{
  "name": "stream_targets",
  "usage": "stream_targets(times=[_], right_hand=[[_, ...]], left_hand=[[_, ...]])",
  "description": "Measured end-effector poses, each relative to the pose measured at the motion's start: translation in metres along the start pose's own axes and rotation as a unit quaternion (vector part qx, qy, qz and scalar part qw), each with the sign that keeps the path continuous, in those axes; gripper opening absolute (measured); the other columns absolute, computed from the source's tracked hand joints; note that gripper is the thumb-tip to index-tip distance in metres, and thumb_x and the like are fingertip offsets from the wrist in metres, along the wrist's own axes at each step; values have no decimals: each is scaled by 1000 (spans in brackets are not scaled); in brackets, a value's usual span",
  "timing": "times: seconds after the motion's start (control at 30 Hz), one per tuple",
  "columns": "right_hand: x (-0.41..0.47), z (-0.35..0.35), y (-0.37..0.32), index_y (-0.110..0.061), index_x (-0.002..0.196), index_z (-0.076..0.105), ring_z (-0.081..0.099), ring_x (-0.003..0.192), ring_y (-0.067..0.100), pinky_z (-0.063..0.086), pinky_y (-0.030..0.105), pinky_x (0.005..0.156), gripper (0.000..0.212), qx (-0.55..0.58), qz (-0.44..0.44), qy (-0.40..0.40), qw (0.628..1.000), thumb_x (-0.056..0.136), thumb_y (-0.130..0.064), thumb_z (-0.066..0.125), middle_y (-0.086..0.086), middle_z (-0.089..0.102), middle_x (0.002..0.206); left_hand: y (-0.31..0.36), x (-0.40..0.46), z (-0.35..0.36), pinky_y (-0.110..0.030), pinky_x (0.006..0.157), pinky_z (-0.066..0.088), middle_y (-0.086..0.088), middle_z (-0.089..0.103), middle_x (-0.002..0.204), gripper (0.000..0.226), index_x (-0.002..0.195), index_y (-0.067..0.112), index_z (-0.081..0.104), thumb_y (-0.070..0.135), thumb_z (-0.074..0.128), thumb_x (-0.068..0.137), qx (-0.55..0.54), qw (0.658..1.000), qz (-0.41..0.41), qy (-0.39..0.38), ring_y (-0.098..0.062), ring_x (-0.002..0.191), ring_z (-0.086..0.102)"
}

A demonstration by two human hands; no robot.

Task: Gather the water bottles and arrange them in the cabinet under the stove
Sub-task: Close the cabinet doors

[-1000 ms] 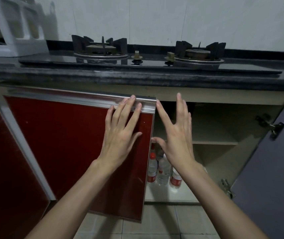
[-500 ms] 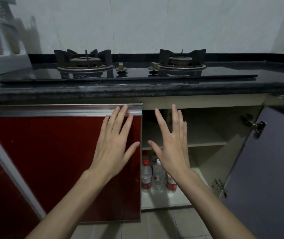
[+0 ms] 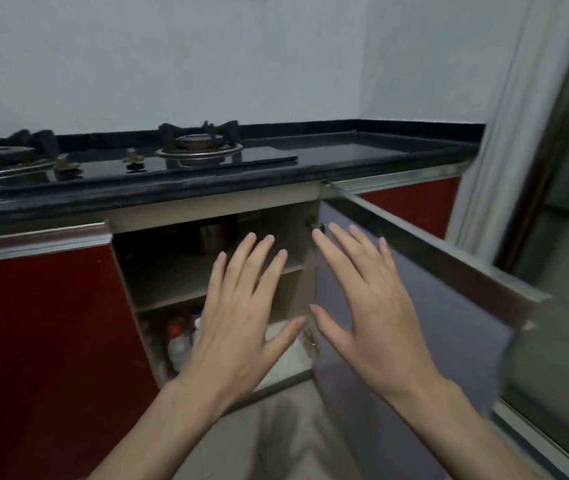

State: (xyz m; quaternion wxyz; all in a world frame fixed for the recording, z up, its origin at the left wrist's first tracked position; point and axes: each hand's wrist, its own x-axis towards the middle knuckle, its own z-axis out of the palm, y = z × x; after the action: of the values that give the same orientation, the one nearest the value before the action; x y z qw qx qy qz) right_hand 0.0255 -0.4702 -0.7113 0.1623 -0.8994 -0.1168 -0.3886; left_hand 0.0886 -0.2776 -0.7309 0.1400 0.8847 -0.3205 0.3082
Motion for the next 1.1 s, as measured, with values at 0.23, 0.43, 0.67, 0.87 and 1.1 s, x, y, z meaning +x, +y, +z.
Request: stream_targets(times=[0.23,0.43,0.67,0.87,1.1], right_hand=[[-59,-101,36,-23,157,47,29,159,23,16,51,131,70,-58,14,65,996,92,-37,69,2,46,163],[-108,-127,81,-21,154,51,39,152,11,40,48,122,60,80,99,112,985,95,-28,66,-7,44,163],[-129,-105,125,-46,162,30,21,158,1,33,54,126,81,163,149,19,975,96,-32,75,-25,17,172],[-124,-89,132,-52,161,26,13,160,1,29,56,127,94,174,142,-21,974,88,-38,82,-27,9,173],[-95,-54,96,-61,160,17,4,161,2,24,62,126,115,199,87,-61,974,72,-51,91,-29,-2,173]], left_hand=[[113,30,4,-53,133,7,4,12,178,86,169,25,20,69,38,97,-62,995,78,-8,-12,164,-7],[173,38,20,-54,133,6,7,8,178,95,169,35,7,67,58,96,-90,984,150,-24,-10,164,-7],[187,43,28,-56,132,14,10,24,174,90,166,35,21,57,70,93,-102,984,145,-22,-8,163,12],[175,31,14,-53,133,15,14,31,170,81,161,35,32,53,71,92,-124,983,135,-6,-3,160,20],[126,-3,-7,-49,131,21,16,39,165,77,154,34,39,37,80,88,-169,979,106,46,-4,157,30]])
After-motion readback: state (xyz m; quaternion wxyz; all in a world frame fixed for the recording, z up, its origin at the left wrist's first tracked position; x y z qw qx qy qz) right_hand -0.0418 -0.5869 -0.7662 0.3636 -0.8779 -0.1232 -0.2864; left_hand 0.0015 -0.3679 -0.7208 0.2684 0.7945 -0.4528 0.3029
